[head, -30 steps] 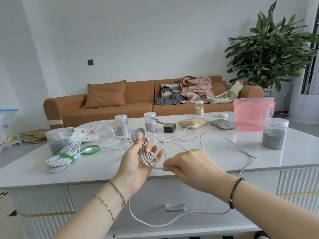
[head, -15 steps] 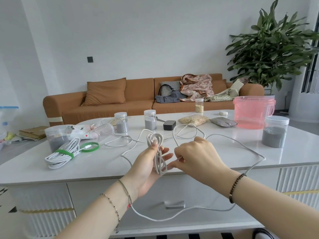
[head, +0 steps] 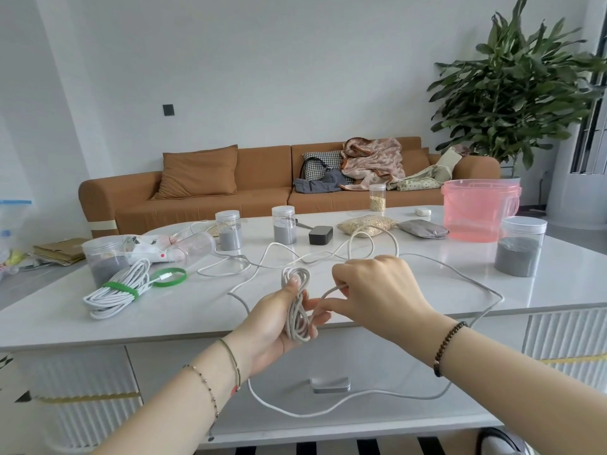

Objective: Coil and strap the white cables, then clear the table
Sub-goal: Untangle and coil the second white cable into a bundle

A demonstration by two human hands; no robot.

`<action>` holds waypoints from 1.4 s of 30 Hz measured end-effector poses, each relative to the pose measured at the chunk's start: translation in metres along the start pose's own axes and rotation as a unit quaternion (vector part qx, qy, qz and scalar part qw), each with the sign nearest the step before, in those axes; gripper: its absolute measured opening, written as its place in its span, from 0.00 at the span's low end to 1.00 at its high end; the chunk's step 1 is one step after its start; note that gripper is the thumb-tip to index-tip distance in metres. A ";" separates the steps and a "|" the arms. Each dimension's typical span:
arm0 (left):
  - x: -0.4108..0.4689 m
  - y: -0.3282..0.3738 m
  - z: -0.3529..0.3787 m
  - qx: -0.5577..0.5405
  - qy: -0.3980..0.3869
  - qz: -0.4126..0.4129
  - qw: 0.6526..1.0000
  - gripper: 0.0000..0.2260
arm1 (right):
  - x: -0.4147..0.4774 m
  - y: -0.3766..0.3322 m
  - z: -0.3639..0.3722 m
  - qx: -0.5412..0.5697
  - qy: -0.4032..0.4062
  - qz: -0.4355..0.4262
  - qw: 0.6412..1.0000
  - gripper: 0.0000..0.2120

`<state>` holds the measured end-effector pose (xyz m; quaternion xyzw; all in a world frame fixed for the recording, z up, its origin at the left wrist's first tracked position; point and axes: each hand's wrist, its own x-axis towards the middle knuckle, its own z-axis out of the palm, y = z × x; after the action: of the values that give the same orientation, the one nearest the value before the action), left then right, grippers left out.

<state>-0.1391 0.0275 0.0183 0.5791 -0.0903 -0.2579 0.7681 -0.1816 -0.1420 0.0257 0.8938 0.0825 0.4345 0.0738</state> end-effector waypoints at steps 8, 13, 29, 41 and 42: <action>0.001 0.003 -0.001 0.014 -0.001 -0.021 1.000 0.17 | -0.006 0.003 0.009 0.019 0.003 -0.016 1.000 0.19; 0.003 0.001 -0.002 0.043 0.003 -0.026 0.999 0.18 | -0.007 0.006 0.015 -0.004 -0.006 -0.033 0.999 0.18; 0.005 -0.004 -0.002 0.039 -0.036 -0.078 0.996 0.17 | -0.011 0.018 0.011 -0.027 -0.058 0.006 0.998 0.16; -0.007 -0.004 0.002 0.141 -0.140 -0.115 0.973 0.31 | -0.010 0.010 -0.001 0.029 -0.123 0.096 0.987 0.24; -0.008 -0.003 0.002 0.157 -0.147 -0.110 0.970 0.28 | -0.009 0.008 -0.001 0.033 -0.134 0.098 0.986 0.22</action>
<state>-0.1482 0.0293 0.0172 0.6548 -0.1778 -0.4055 0.6125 -0.1877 -0.1522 0.0210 0.9497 -0.0019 0.3130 0.0120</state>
